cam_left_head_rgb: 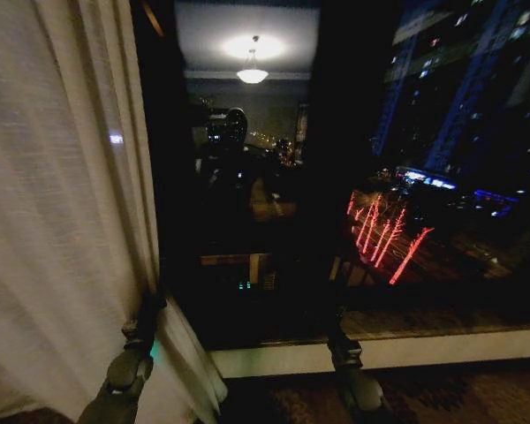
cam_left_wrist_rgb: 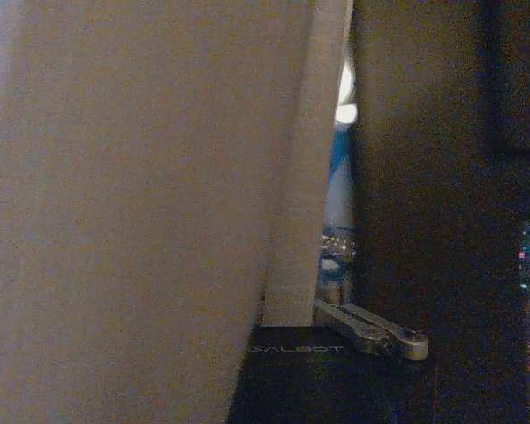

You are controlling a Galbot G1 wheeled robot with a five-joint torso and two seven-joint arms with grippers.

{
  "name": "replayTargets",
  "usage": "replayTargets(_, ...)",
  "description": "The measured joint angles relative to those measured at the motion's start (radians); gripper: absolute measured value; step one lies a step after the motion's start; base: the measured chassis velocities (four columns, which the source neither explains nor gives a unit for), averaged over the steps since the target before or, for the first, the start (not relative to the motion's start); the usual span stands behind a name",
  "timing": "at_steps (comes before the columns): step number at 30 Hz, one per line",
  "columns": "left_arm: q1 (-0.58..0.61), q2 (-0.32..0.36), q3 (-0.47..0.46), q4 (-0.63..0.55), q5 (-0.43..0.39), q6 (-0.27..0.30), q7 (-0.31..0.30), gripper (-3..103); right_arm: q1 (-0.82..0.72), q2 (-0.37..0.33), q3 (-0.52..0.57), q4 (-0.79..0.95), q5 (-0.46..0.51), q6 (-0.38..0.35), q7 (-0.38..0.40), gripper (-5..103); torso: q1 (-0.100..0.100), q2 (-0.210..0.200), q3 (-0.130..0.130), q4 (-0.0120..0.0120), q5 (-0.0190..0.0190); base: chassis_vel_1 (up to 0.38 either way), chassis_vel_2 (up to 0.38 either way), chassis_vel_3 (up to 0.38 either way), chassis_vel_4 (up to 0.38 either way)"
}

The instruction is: Open the curtains by pulling them apart, changing their state from closed to fully open.

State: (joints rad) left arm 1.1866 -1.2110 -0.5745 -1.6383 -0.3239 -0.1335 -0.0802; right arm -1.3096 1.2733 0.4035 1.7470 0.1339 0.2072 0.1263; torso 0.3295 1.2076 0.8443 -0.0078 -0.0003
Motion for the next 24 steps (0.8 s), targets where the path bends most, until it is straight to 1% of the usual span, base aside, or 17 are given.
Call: replayTargets(24, 0.021, -0.002, -0.008, -0.019, 0.005, -0.01, -0.001, 0, 0.0, 0.0, 0.0, 0.0, 0.0, 0.0, 0.0, 100, 0.0, 0.0, 0.0, -0.0002, 0.0001, 0.352, 0.357, -0.363, -0.354)
